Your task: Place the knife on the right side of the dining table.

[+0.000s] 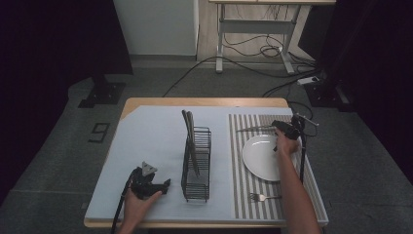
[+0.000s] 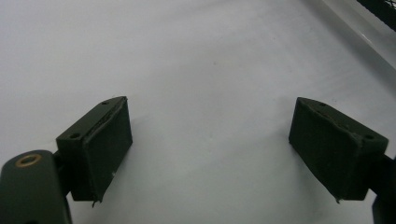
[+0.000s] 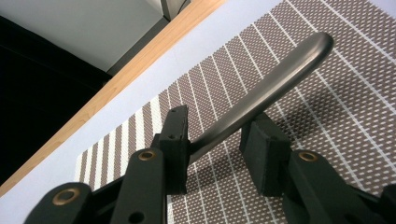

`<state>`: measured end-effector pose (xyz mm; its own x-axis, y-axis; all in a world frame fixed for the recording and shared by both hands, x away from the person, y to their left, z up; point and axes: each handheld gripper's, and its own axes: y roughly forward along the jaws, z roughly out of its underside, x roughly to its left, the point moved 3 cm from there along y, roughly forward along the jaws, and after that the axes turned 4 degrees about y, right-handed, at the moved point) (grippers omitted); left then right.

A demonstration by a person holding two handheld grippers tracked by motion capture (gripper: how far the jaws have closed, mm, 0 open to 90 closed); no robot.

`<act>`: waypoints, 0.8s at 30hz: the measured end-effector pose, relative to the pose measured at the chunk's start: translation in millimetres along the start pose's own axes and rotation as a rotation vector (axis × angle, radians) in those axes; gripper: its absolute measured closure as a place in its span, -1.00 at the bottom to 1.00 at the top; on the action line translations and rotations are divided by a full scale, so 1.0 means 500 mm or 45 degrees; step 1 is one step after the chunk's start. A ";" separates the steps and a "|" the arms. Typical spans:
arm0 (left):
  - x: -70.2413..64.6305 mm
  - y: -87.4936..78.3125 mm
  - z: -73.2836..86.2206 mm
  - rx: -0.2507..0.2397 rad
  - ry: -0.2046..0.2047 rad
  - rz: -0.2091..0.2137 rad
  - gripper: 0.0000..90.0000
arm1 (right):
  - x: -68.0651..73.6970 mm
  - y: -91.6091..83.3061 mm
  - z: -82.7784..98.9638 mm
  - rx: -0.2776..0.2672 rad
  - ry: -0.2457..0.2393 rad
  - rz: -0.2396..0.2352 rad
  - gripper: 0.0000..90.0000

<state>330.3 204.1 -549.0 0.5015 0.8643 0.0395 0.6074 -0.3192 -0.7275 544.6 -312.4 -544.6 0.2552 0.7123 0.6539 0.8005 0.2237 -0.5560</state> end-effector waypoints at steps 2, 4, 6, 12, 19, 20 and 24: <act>0.000 0.000 0.000 0.000 0.000 0.000 -0.71 | 0.000 0.000 0.000 0.003 0.000 0.005 0.39; 0.000 0.000 0.000 0.000 0.000 0.000 -0.71 | 0.001 -0.001 0.001 0.006 -0.012 0.022 0.37; 0.000 0.000 0.000 0.000 0.000 0.000 -0.71 | 0.001 -0.001 0.001 0.007 -0.012 0.024 0.36; 0.000 0.000 0.000 0.000 0.000 0.000 -0.71 | 0.000 -0.003 0.002 0.032 -0.008 0.035 0.35; 0.000 0.000 0.000 0.000 0.000 0.000 -0.71 | 0.002 -0.004 0.006 0.059 -0.031 0.069 0.27; 0.000 0.000 0.000 0.000 0.000 0.000 -0.71 | 0.003 -0.005 0.006 0.058 -0.044 0.067 0.24; 0.000 0.000 0.000 0.000 0.000 0.000 -0.71 | 0.005 -0.005 0.008 0.067 -0.060 0.065 0.20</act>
<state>330.3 204.0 -549.0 0.5014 0.8643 0.0396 0.6073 -0.3190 -0.7276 540.9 -308.5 -543.7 0.2678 0.7541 0.5997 0.7570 0.2203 -0.6151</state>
